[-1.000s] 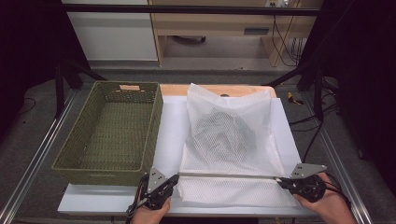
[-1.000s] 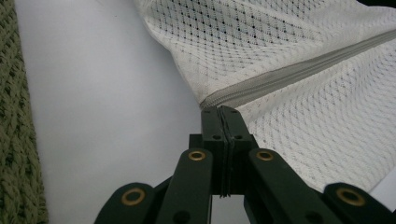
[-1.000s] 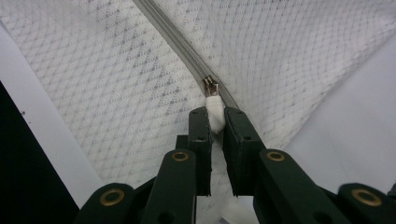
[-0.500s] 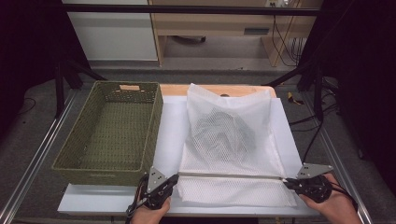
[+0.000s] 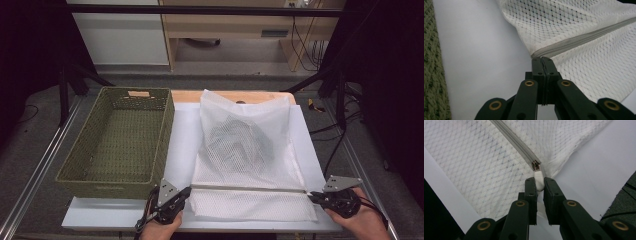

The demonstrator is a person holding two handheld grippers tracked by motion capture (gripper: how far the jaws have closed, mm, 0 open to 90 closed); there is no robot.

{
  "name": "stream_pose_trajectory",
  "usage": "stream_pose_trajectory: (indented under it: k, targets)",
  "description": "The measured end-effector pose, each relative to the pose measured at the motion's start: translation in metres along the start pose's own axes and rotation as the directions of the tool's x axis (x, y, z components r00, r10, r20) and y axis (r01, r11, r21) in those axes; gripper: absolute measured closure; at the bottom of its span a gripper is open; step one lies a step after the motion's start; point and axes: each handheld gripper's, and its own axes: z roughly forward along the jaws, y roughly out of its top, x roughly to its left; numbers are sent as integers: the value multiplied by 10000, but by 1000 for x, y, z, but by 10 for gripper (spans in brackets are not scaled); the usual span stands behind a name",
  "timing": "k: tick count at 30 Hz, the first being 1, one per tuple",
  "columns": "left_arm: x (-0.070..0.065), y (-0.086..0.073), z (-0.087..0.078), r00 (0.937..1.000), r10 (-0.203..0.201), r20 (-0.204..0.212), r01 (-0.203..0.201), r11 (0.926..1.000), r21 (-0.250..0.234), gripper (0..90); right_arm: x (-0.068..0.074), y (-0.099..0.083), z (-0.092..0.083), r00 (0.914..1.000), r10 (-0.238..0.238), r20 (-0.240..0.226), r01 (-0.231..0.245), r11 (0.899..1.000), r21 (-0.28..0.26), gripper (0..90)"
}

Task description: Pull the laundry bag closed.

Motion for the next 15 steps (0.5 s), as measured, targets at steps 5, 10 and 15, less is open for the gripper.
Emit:
stream_pose_trajectory:
  k: [5, 10, 15]
  targets:
    - [0, -1, 2, 10000, -26, 57, 26, 10000, 94, 899, 0, 0, 1, 9999, 110, -10, -110, 9999, -13, 814]
    - [0, -3, 5, 10000, 39, 84, -42, 9996, 293, 898, 1, 3, 4, 9999, 137, 6, -137, 9999, -49, 815]
    - [-1, -3, 6, 9997, 231, 51, -233, 9988, 430, 897, 2, 6, 5, 9999, 156, -52, -156, 9999, -55, 815]
